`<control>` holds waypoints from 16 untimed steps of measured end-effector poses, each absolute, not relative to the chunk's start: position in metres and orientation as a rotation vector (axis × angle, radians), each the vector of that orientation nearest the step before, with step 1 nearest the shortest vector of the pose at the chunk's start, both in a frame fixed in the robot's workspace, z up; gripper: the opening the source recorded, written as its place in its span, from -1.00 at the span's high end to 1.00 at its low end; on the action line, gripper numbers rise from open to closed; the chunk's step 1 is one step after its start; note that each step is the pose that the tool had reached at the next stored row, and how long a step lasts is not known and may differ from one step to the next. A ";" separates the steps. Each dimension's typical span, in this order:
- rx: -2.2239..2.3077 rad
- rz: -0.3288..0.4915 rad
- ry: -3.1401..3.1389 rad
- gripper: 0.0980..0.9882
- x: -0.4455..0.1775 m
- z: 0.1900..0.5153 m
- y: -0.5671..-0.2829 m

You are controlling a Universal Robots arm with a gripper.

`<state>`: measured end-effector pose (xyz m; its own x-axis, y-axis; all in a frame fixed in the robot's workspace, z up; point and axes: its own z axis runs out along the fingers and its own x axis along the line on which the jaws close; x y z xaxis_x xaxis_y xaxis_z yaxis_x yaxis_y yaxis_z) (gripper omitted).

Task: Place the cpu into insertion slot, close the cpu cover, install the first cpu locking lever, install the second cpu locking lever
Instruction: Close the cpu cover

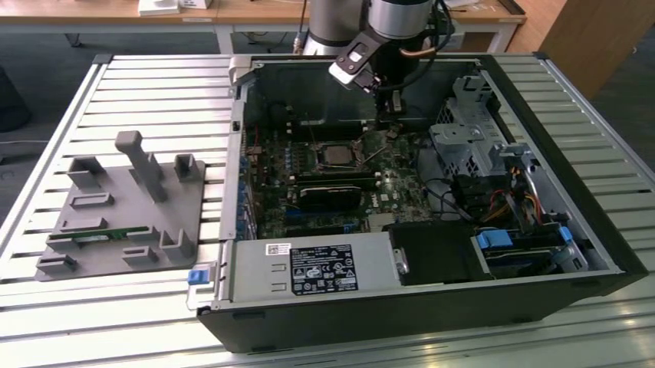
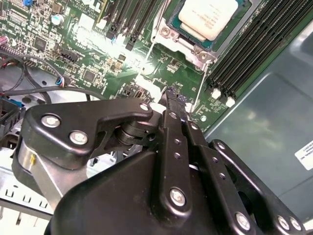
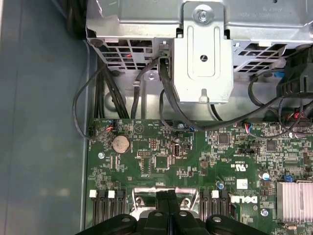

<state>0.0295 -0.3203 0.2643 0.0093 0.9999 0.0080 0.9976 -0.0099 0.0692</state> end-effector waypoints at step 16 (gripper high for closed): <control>2.200 0.084 2.179 0.98 0.041 0.264 -0.320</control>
